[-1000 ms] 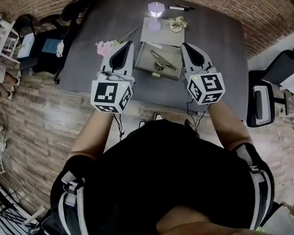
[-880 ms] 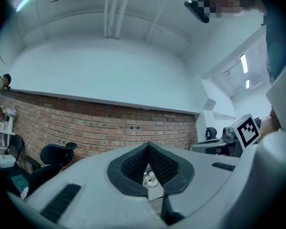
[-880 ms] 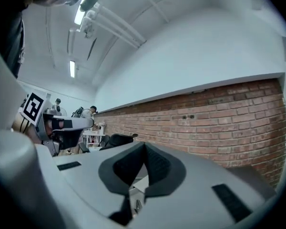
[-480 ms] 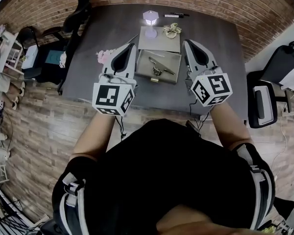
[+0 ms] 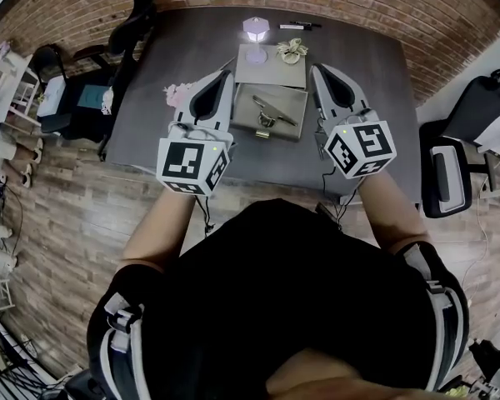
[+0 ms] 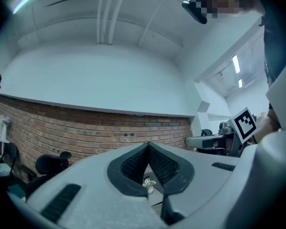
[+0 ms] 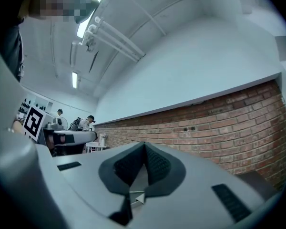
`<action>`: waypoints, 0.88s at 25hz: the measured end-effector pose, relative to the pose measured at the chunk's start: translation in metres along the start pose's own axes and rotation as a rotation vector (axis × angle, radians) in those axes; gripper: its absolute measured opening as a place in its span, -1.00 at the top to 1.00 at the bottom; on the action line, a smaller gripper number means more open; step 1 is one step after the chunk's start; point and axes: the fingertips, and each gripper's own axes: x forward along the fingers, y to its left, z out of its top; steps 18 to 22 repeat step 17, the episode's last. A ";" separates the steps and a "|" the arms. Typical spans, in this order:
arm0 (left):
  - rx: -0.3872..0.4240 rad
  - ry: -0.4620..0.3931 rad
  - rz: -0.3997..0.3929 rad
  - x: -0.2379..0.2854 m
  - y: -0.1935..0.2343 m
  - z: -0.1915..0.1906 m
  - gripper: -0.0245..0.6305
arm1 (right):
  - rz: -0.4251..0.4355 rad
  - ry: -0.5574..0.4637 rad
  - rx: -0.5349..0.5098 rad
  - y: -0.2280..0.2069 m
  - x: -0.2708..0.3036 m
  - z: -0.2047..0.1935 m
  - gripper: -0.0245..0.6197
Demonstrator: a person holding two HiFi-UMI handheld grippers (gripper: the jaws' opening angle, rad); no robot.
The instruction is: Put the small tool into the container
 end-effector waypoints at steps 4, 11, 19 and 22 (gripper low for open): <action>0.003 -0.002 -0.002 -0.001 -0.001 0.002 0.90 | -0.002 0.001 -0.004 -0.001 -0.002 0.001 0.94; 0.003 0.002 -0.002 -0.003 -0.005 0.003 0.90 | 0.001 0.009 0.007 -0.002 -0.002 0.000 0.94; 0.000 0.005 -0.001 -0.003 -0.005 0.005 0.90 | 0.008 0.016 0.005 0.000 -0.001 0.000 0.94; 0.000 0.005 -0.001 -0.003 -0.005 0.005 0.90 | 0.008 0.016 0.005 0.000 -0.001 0.000 0.94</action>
